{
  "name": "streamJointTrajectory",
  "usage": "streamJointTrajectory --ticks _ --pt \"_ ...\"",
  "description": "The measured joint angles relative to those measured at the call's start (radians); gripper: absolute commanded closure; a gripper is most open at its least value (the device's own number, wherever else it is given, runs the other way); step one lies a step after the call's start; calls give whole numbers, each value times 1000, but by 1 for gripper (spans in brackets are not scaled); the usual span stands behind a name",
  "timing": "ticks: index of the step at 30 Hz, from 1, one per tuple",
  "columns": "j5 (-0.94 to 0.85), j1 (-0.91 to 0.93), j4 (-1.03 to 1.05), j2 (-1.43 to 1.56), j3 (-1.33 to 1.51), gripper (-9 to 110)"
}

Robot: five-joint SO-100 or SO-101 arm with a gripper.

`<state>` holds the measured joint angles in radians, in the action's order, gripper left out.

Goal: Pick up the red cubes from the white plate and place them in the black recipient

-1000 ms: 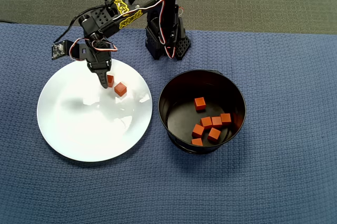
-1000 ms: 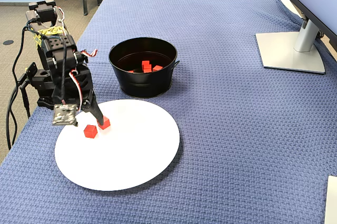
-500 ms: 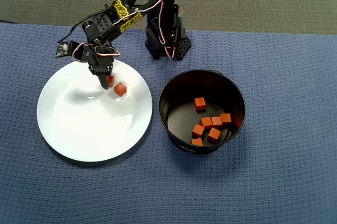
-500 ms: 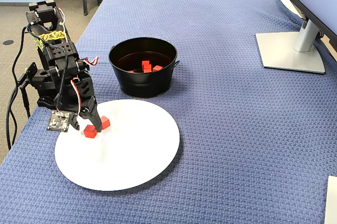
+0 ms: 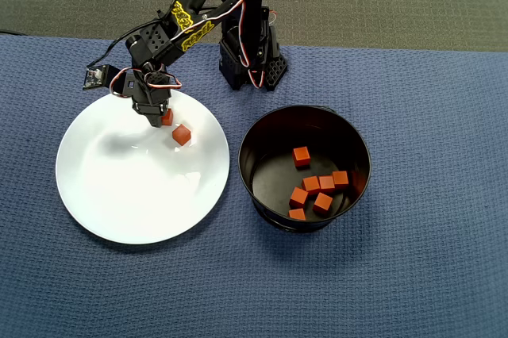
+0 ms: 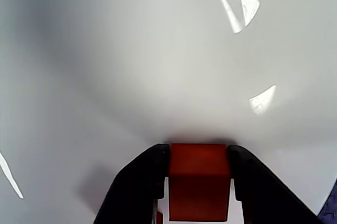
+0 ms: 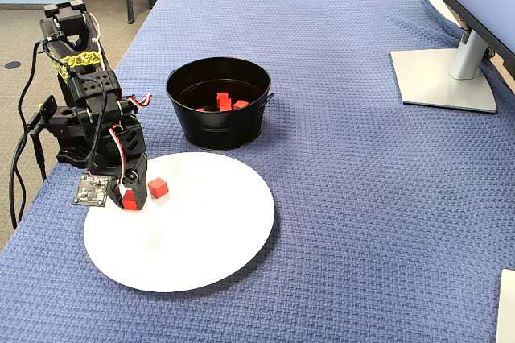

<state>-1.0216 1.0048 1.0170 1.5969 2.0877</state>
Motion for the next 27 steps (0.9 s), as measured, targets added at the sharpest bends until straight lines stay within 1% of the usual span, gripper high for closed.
streamJointTrajectory --ticks 6,10,13,18,24,25,26,27 --pt "114 -64 167 58 -117 102" --pt "201 -147 287 156 -216 102" --pt "276 -227 331 229 -264 102" --pt "442 -414 359 342 -304 102" --pt "727 -730 322 436 -314 102" --pt "769 -787 310 451 -314 97" --pt "801 -845 305 465 -314 80" --pt "827 -907 304 474 -314 60"
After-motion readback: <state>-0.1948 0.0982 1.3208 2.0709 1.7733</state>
